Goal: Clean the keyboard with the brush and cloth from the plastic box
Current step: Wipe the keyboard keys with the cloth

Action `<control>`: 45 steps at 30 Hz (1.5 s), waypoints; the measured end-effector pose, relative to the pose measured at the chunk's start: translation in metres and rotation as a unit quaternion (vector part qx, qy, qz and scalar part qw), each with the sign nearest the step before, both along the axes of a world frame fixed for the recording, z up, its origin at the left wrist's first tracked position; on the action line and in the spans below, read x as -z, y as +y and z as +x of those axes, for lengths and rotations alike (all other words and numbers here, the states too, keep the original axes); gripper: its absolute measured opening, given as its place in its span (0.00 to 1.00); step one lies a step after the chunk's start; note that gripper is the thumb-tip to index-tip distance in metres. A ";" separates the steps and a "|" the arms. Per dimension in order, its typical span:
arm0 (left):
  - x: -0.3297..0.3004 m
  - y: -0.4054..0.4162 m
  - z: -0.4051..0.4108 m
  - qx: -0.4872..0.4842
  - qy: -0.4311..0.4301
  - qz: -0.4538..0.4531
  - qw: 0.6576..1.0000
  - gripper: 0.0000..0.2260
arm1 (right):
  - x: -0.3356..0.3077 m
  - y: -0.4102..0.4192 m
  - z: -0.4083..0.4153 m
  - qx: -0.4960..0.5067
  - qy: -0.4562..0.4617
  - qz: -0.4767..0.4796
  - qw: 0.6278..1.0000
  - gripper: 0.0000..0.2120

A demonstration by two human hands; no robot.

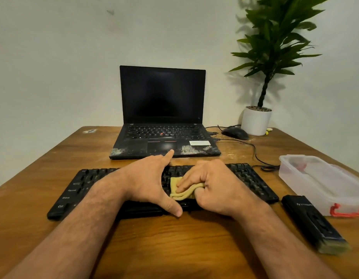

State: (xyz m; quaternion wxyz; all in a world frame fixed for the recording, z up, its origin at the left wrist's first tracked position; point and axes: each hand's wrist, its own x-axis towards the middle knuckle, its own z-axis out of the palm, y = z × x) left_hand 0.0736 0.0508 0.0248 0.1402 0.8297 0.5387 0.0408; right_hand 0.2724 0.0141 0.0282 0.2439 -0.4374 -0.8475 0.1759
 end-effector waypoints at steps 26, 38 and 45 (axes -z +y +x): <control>0.002 -0.005 0.003 -0.005 0.007 0.008 1.000 0.68 | -0.008 0.032 0.040 0.317 0.063 0.028 0.946 0.15; 0.000 -0.007 0.007 -0.012 0.016 0.011 1.000 0.68 | -0.003 0.029 0.016 0.180 -0.041 0.012 0.983 0.20; 0.000 -0.007 0.007 -0.017 0.018 -0.001 1.000 0.67 | 0.001 0.031 0.014 0.178 -0.037 -0.010 0.983 0.22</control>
